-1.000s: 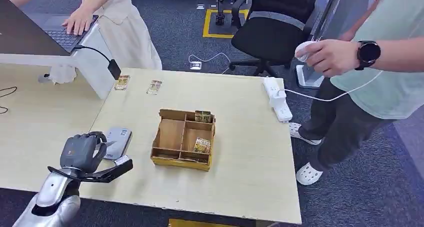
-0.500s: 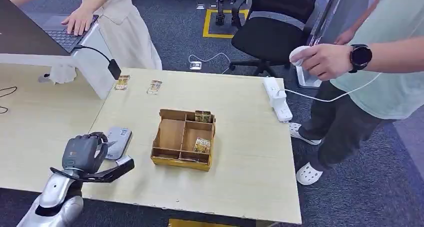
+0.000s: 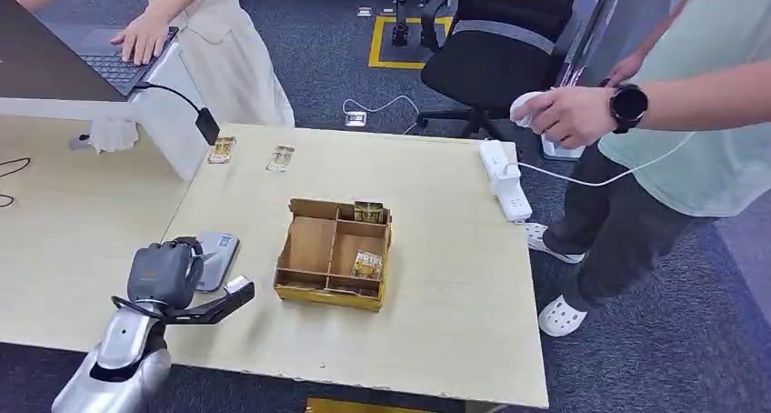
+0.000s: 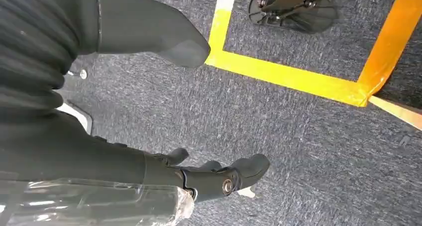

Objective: Pass the card to the sensor for recognition and then transmit it.

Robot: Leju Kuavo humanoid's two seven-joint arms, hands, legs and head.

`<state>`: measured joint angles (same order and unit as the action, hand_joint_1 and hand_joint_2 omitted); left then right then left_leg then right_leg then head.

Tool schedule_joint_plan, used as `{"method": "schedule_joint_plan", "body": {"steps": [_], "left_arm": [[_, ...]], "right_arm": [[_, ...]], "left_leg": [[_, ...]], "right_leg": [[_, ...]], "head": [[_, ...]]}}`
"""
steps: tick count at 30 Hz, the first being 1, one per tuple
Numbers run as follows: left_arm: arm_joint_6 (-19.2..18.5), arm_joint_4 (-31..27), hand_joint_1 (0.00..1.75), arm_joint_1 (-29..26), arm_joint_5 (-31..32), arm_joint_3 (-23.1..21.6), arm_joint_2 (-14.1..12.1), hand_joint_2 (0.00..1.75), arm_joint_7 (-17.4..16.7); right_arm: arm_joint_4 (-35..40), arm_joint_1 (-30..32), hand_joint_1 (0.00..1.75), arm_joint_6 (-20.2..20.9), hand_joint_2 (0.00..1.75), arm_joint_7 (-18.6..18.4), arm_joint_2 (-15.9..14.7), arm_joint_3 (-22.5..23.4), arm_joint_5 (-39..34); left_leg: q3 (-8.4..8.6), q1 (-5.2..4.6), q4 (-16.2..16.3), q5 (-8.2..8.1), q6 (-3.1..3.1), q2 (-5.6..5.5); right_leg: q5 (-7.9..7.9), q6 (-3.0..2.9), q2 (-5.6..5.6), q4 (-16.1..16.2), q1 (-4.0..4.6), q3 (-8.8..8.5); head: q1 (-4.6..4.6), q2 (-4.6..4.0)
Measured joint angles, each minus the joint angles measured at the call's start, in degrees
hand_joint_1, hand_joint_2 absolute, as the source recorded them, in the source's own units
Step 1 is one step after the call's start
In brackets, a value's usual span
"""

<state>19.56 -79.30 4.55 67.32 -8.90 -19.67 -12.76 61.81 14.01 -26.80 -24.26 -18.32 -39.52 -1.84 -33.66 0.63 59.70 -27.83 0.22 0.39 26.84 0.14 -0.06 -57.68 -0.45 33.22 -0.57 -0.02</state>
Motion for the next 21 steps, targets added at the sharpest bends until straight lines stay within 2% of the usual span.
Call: {"method": "schedule_joint_plan", "body": {"steps": [21], "left_arm": [[-0.4, 5.5, 1.75, 2.7, 3.0, -1.2, 3.5, 1.75, -2.7]], "right_arm": [[0.6, 0.1, 0.00, 0.5, 1.75, -0.1, 0.5, 1.0, 0.7]], "left_leg": [[0.02, 0.00, 0.0, 0.01, -0.01, 0.00]], "right_leg": [[-0.01, 0.00, 0.00, 0.0, 0.00, -0.02]], "head": [[0.00, 0.00]]}}
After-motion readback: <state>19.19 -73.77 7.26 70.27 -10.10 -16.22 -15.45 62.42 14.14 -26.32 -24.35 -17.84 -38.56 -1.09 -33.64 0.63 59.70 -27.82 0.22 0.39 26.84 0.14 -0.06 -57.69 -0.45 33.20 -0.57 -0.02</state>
